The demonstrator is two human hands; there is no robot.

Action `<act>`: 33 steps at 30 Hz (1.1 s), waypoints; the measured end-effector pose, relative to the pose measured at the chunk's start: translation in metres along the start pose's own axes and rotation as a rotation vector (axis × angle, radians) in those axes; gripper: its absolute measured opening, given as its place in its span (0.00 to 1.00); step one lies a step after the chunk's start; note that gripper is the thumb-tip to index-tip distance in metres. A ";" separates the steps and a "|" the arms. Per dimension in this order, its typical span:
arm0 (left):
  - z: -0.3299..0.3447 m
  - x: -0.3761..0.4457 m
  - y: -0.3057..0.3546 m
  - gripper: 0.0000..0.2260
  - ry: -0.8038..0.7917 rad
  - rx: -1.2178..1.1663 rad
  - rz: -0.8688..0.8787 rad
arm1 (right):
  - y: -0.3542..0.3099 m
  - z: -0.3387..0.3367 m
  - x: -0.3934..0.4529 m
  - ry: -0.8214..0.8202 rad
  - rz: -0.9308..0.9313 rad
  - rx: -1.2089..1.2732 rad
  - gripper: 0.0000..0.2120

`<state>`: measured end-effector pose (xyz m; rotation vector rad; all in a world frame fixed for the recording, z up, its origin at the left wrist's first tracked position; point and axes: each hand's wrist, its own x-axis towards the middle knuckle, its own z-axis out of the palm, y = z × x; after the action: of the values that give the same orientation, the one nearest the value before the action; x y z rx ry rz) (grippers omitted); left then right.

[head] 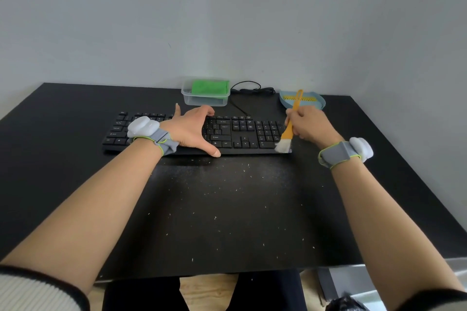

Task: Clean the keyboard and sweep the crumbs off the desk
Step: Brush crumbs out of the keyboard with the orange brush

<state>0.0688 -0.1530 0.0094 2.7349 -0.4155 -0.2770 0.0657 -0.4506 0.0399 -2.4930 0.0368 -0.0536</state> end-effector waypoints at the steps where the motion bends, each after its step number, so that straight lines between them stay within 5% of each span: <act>1: 0.000 0.000 0.000 0.51 0.002 -0.002 -0.002 | -0.002 -0.004 0.002 0.017 0.005 0.040 0.21; 21: 0.000 -0.001 -0.001 0.51 0.004 0.002 -0.007 | -0.007 0.005 -0.008 0.005 -0.080 -0.069 0.20; 25: 0.000 -0.001 -0.001 0.51 0.009 -0.003 -0.004 | -0.001 0.004 -0.010 0.116 -0.074 0.013 0.19; 28: 0.001 -0.001 -0.001 0.51 0.010 -0.003 -0.001 | 0.001 0.001 -0.015 0.024 -0.039 0.000 0.19; 33: 0.001 -0.002 -0.001 0.51 0.013 -0.013 -0.001 | 0.013 -0.017 -0.008 0.341 -0.038 0.087 0.17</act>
<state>0.0671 -0.1517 0.0082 2.7228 -0.4076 -0.2605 0.0568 -0.4711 0.0451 -2.3708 0.1260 -0.4847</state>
